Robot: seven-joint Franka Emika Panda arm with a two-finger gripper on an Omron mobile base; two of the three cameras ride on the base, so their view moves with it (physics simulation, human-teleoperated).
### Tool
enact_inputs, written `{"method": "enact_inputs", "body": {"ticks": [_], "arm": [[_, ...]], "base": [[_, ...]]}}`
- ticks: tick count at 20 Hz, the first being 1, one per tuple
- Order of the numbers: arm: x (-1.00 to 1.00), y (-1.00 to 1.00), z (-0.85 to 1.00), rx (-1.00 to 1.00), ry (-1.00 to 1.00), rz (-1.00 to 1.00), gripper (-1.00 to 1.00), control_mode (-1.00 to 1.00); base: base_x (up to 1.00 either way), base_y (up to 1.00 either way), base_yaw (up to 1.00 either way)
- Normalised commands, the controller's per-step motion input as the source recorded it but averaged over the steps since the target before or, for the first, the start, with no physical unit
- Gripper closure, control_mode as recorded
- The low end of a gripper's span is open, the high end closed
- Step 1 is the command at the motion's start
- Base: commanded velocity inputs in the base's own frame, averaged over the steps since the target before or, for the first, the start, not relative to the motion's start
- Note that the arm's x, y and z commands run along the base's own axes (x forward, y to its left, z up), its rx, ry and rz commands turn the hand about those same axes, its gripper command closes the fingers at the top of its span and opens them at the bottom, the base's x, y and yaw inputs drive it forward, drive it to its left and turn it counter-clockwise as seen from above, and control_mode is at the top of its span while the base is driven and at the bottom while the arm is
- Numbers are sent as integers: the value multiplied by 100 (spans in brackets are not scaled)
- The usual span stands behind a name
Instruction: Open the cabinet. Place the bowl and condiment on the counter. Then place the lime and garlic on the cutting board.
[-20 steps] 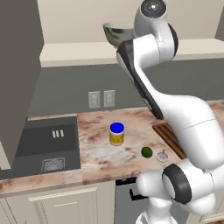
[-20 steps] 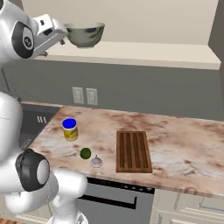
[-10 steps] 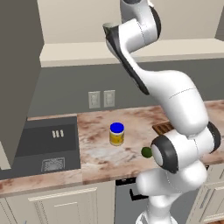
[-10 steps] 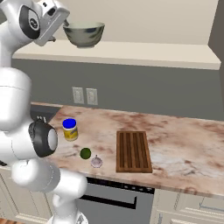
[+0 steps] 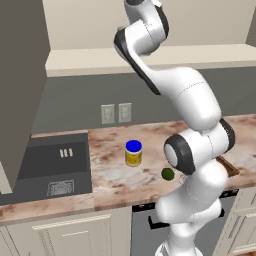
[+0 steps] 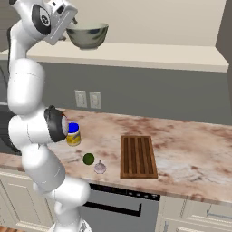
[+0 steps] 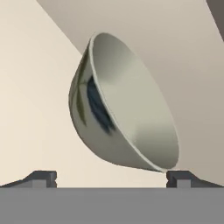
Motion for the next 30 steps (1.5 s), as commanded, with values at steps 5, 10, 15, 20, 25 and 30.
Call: {"method": "enact_inputs", "body": {"ticks": [5,10,15,20,25,30], "arm": [[53,0,-5,-1,0,1,-100,-100],[37,0,-9,0,0,3,-100,-100],[17,0,-12,0,0,2,-100,-100],[3,0,-16,0,0,0,100,-100],[0,0,-25,-4,0,0,100,-100],[-18,0,-22,-7,-1,0,100,-100]], "base": [[0,0,0],[0,0,0],[0,0,0],[0,0,0],[0,0,0],[0,0,0]]}}
